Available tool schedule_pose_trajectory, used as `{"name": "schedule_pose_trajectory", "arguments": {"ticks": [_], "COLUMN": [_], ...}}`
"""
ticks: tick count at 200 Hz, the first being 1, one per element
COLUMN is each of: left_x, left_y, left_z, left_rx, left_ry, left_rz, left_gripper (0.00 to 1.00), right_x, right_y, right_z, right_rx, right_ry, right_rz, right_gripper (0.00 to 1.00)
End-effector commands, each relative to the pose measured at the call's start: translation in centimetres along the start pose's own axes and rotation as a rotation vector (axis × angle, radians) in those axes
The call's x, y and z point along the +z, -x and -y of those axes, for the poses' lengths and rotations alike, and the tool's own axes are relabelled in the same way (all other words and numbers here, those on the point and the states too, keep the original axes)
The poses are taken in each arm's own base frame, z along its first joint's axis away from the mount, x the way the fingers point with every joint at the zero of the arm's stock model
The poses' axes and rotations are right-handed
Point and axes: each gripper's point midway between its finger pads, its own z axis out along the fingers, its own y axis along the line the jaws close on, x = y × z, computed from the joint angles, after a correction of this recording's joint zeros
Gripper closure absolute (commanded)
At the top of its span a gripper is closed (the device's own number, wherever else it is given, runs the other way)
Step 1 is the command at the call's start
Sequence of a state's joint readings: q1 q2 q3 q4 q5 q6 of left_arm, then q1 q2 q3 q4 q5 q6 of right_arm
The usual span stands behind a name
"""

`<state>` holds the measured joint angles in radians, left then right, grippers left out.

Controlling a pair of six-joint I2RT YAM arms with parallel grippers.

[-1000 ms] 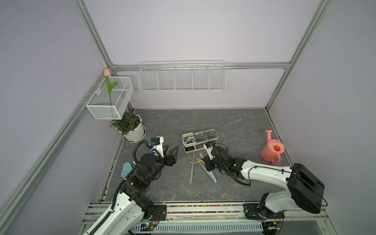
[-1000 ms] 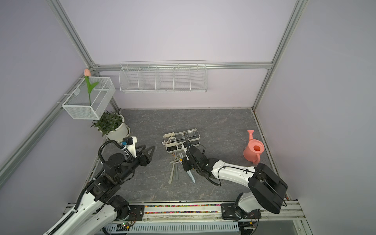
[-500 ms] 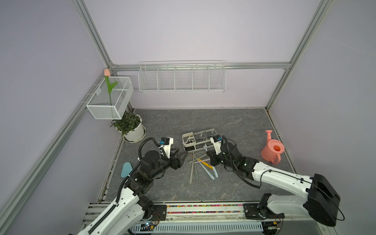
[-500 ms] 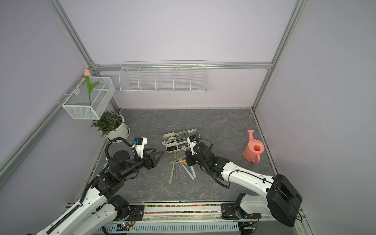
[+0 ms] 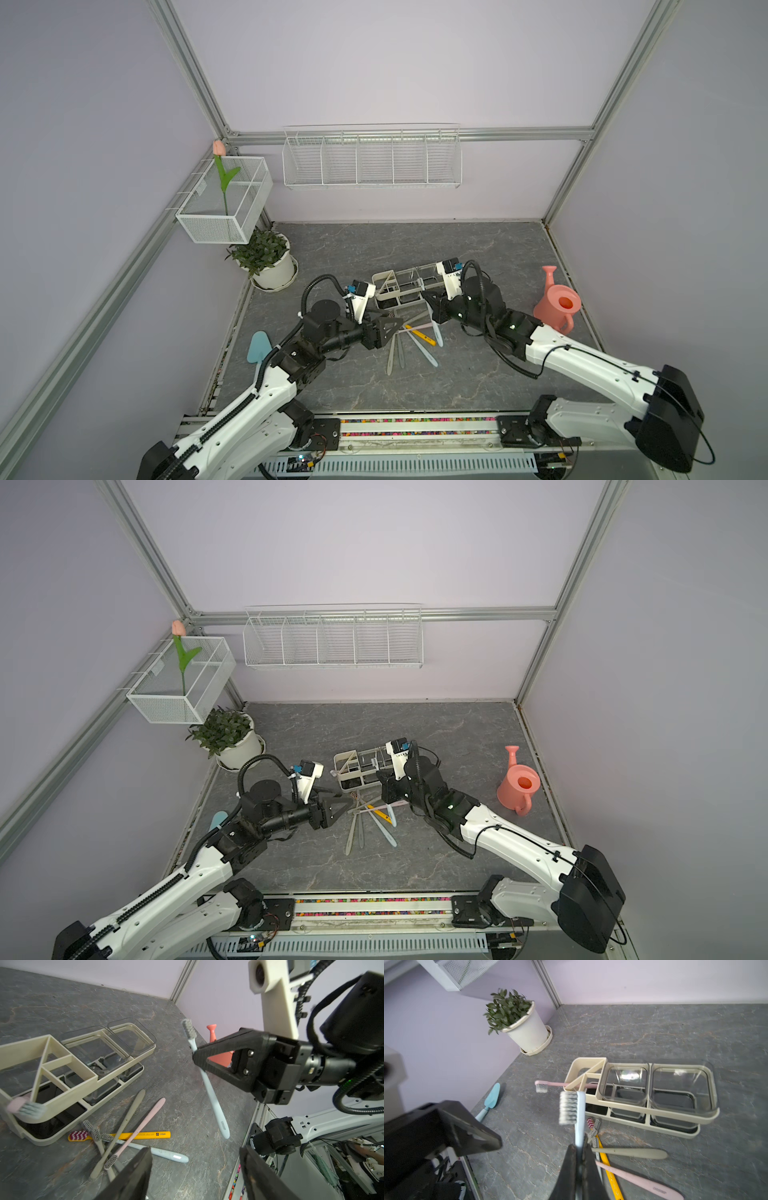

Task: Place the toothbrush into the toothbrush holder
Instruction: Pick up the toothbrush from the center of the board.

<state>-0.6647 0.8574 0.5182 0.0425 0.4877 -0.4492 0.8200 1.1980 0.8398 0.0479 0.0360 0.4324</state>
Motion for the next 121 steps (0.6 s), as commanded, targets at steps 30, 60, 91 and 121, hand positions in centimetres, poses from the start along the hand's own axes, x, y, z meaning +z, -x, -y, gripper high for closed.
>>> {"name": "schedule_pose_trajectory", "arguments": {"ticks": [30, 60, 91, 121], "left_x": [2.4, 3.6, 4.4, 5.1], "left_y": [2.2, 2.7, 3.1, 3.5], "left_z": [1.6, 1.7, 2.1, 2.2], "left_rx": [0.005, 0.01, 0.019, 0.011], "left_ry": [-0.065, -0.077, -0.099, -0.111], "left_rz": [0.008, 0.012, 0.007, 0.019], "left_gripper": [0.25, 0.24, 0.24, 0.24], "right_x": [-0.2, -0.3, -0.8, -1.1], "right_y": [2.7, 2.9, 4.5, 5.0], "right_z": [-3.1, -3.7, -4.6, -4.9], "right_rx": [0.045, 0.064, 0.063, 0.061], "right_ry": [0.146, 0.182, 0.214, 0.223], "right_rz": [0.064, 0.066, 0.102, 0.113], "right_gripper": [0.93, 0.93, 0.93, 0.93]}}
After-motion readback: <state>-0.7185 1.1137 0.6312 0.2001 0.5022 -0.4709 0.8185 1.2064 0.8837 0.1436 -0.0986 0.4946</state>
